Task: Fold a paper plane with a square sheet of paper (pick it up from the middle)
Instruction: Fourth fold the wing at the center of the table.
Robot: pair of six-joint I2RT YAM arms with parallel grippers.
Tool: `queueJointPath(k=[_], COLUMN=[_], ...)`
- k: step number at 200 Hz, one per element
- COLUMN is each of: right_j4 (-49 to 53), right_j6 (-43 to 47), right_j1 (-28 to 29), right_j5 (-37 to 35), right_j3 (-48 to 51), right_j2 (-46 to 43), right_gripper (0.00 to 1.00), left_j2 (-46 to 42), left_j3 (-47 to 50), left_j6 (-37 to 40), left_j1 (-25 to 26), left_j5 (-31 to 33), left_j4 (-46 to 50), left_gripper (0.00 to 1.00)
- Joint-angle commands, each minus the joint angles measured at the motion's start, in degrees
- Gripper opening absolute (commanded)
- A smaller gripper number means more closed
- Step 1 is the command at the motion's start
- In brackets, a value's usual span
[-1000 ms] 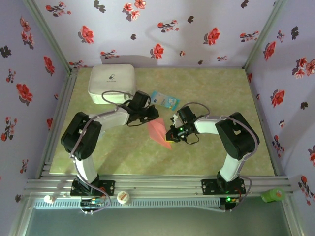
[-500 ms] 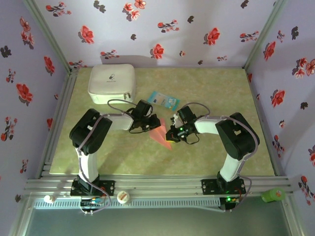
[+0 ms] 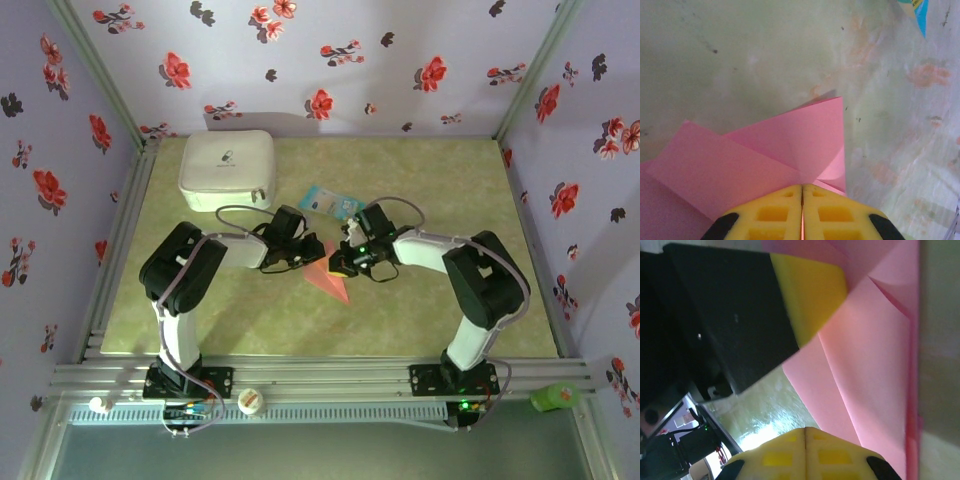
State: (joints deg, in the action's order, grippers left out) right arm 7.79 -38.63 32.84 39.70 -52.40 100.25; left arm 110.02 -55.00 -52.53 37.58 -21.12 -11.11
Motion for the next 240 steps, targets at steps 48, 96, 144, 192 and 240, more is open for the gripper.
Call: queueJointPath(k=[48,96,144,192,240], right_j4=[-4.03,-7.19,-11.09,-3.68,-0.14], right_j6=[-4.02,-4.36,-6.57,-2.80,-0.38], right_j1=[1.99,1.20,0.96,0.91,0.91], right_j5=[-2.65,-1.86,1.98,-0.31,-1.16], right_j3=[-2.12,4.59,9.96,11.52,16.08], right_j2=[6.17,7.41,3.72,-0.33,-4.52], right_gripper=[0.06,0.06,0.08,0.09,0.09], left_j2=[2.19,1.94,2.75,3.01,3.03], left_j3=[2.08,4.01,4.27,4.73,4.64], left_j6=[0.84,-0.87,-1.67,-1.95,-1.96], left_j1=[-0.40,-0.87,-1.06,-1.11,-1.11], left_j5=[1.36,2.50,2.32,2.38,2.40], left_j4=[4.87,2.04,1.80,1.91,1.98], left_gripper=[0.09,0.07,0.06,0.06,0.06])
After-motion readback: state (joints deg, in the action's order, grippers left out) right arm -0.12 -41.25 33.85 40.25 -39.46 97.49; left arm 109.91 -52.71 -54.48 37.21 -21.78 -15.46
